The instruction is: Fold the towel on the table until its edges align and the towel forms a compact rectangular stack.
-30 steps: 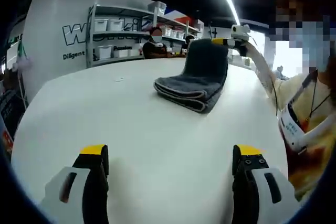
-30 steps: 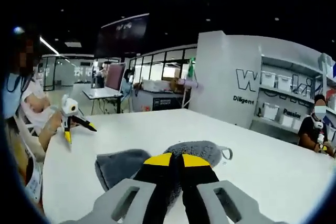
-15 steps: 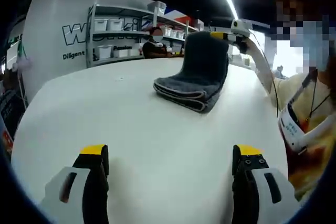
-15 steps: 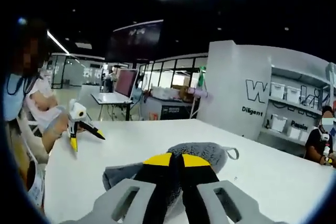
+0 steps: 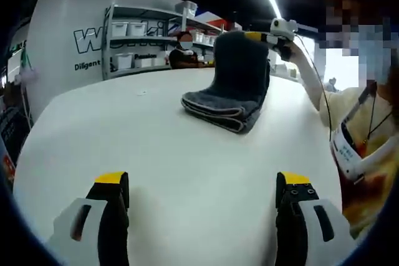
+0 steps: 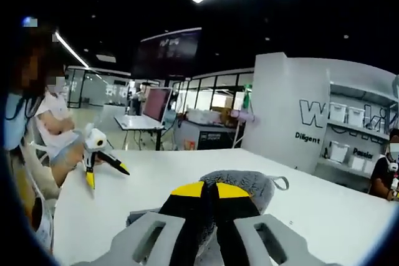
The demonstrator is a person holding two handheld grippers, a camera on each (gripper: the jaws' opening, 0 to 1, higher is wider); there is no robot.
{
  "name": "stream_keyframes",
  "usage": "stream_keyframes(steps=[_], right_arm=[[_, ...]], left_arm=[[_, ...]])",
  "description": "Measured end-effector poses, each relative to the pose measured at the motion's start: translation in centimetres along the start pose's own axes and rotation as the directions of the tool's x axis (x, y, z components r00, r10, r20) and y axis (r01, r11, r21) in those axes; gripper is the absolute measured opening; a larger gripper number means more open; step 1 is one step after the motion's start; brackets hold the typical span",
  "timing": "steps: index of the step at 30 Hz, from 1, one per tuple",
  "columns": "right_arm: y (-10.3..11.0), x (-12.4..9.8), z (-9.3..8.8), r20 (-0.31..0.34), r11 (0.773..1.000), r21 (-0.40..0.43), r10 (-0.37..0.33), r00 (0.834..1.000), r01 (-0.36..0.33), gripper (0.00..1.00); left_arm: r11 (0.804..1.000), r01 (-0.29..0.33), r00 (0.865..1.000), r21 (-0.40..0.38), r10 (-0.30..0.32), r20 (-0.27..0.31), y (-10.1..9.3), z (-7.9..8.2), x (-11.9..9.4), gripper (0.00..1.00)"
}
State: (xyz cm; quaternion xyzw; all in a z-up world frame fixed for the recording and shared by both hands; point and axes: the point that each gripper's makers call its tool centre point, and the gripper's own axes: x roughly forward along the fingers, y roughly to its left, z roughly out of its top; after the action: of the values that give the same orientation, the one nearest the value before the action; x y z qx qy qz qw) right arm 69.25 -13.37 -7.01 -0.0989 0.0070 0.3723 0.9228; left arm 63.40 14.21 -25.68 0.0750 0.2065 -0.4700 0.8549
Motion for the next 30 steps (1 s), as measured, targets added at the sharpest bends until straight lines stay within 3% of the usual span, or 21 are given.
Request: stream_keyframes(steps=[10,18,30], right_arm=[[1.8,1.8,-1.1,-0.04,0.998,-0.009,0.056,0.998,-0.056,0.01],[2.3,2.9,-1.0,-0.025,0.997,0.021,0.08,0.996,-0.08,0.01],[4.3,4.4,-3.6,-0.078,0.984,0.071,0.167,0.983,-0.162,0.01]], left_arm=[[1.0,0.007,1.0,0.0,-0.007,-0.009,-0.3,-0.1,0.2,0.96],[1.0,0.008,1.0,-0.002,-0.008,-0.013,-0.4,-0.2,0.3,0.96],[1.0,0.009,1.0,-0.003,-0.009,-0.014,-0.3,-0.2,0.2,0.96]])
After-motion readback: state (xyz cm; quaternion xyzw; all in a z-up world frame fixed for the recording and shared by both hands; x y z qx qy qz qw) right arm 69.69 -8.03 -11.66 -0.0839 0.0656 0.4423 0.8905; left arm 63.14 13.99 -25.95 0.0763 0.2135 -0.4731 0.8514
